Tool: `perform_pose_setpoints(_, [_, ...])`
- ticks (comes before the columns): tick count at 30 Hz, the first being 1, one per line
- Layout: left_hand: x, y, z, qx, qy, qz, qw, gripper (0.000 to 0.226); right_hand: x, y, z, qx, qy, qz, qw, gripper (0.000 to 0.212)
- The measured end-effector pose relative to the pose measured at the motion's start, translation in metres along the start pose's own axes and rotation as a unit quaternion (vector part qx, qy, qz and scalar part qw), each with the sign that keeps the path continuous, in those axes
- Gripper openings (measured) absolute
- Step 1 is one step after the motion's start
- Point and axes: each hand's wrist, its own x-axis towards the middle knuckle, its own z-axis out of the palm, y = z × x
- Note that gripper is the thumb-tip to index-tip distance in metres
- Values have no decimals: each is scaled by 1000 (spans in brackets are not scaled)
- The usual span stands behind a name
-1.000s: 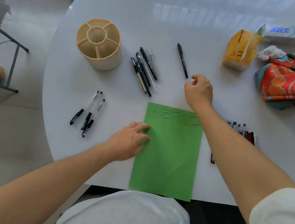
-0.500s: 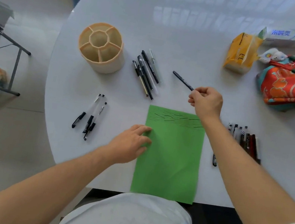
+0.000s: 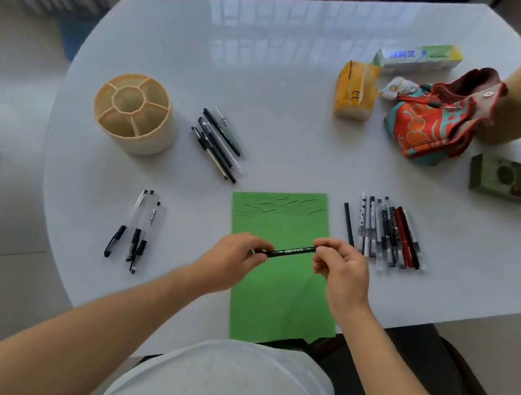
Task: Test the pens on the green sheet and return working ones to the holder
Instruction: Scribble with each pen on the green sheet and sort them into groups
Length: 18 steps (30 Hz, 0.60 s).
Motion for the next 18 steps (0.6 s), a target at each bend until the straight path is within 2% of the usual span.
perform_pose_setpoints(3, [1, 2, 3, 27, 0, 16, 1000, 24, -4, 1, 4, 18, -29, 6, 999, 16])
perform_pose_setpoints(6, [2, 5, 4, 39, 5, 38, 998, 21, -8, 7, 15, -48, -97, 16, 994, 12])
perform_pose_setpoints(8, [1, 6, 3, 49, 12, 46, 998, 19, -7, 10, 18, -70, -105, 20, 992, 14])
perform_pose_setpoints(12, [5, 12, -1, 61, 50, 49, 996, 19, 2, 7, 22, -62, -61, 3, 996, 16])
perform_pose_setpoints(16, [5, -9, -16, 77, 112, -30, 990, 18, 32, -6, -11, -15, 84, 9, 996, 17])
perform_pose_setpoints(18, [-1, -26, -24, 100, 110, -52, 987, 18, 52, -13, -34, -39, 115, -2, 993, 14])
